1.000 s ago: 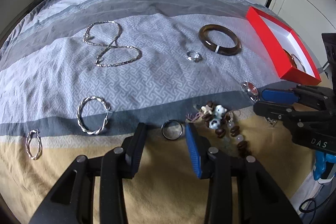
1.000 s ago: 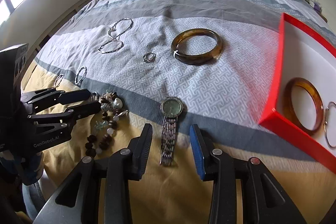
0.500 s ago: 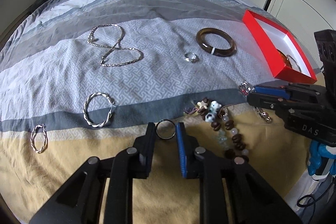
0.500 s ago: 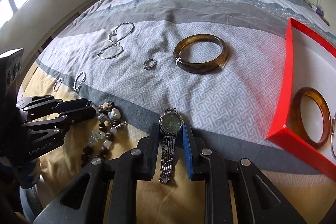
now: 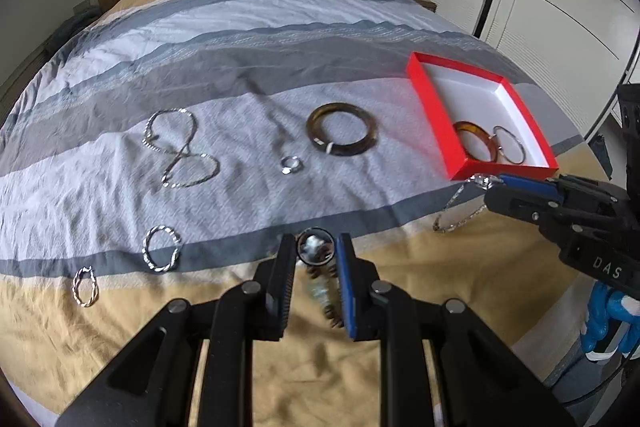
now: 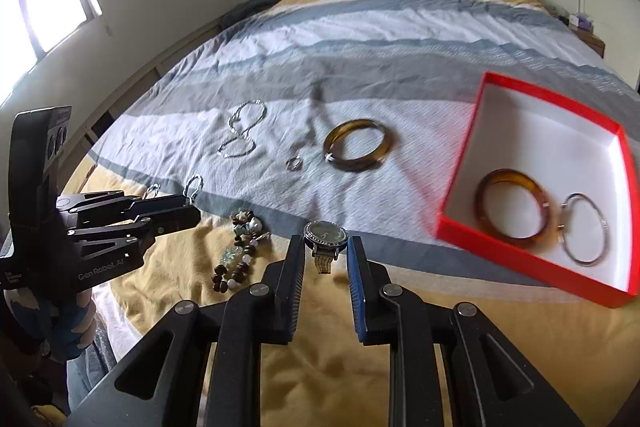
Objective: Organize jewelry
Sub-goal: 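Carry the ring and watch into the red box and open both tools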
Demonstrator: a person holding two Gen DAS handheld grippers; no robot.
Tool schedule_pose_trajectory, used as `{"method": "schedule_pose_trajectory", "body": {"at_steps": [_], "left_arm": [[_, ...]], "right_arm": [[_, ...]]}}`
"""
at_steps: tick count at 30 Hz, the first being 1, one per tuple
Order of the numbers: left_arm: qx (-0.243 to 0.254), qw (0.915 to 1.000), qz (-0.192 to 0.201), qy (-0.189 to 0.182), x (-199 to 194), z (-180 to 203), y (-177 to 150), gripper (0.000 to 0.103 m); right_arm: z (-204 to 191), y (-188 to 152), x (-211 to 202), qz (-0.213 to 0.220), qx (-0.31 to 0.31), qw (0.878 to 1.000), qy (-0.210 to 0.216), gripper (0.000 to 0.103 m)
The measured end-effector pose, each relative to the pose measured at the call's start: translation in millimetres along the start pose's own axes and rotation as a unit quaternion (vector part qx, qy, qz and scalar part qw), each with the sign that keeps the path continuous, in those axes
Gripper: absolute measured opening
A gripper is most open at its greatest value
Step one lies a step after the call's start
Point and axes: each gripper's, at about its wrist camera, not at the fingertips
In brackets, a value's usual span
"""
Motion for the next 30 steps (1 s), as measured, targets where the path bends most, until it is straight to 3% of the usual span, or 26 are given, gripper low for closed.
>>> {"method": "schedule_pose_trajectory", "body": {"at_steps": [7, 13, 20, 30], "left_arm": [[0.036, 0.9981, 0.018, -0.046, 13.2, 65.7, 48.0, 0.019], [0.064, 0.9950, 0.023, -0.073, 48.4, 125.4, 103.8, 0.019], [0.072, 0.9950, -0.004, -0.070, 116.2, 164.7, 143.2, 0.019], [0.061, 0.9965, -0.034, -0.045, 172.0, 165.0, 133.3, 0.019]], "right_arm": [[49.5, 13.1, -44.2, 0.047, 0.023, 0.998, -0.029, 0.021], [108.8, 44.6, -61.7, 0.078, 0.033, 0.994, -0.074, 0.021], [175.3, 75.6, -30.2, 0.072, 0.051, 0.989, -0.116, 0.021], [223.6, 70.8, 25.4, 0.013, 0.068, 0.986, -0.152, 0.021]]}}
Point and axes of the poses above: each gripper's, at about its wrist camera, not at the fingertips, and x roughly the way its jaws point, z to its right, y to its top, and after that the axes turned 1 degree about -z, right-handed
